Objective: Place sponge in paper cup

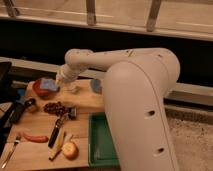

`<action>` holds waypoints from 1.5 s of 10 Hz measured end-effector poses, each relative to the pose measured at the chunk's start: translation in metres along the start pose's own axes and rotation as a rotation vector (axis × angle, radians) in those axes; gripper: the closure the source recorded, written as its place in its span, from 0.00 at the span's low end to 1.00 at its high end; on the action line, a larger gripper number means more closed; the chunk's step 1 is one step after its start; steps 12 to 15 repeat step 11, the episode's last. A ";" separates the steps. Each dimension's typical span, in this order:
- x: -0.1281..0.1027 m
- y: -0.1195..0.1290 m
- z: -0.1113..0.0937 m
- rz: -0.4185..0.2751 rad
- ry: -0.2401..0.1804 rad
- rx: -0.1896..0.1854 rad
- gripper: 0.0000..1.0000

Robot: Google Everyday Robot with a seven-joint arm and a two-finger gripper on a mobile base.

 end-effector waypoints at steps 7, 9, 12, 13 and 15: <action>-0.018 -0.053 -0.033 0.131 -0.048 0.053 1.00; -0.018 -0.052 -0.032 0.129 -0.047 0.053 1.00; -0.017 -0.053 -0.032 0.132 -0.047 0.054 1.00; -0.017 -0.053 -0.032 0.132 -0.047 0.054 1.00; -0.017 -0.053 -0.032 0.132 -0.047 0.054 1.00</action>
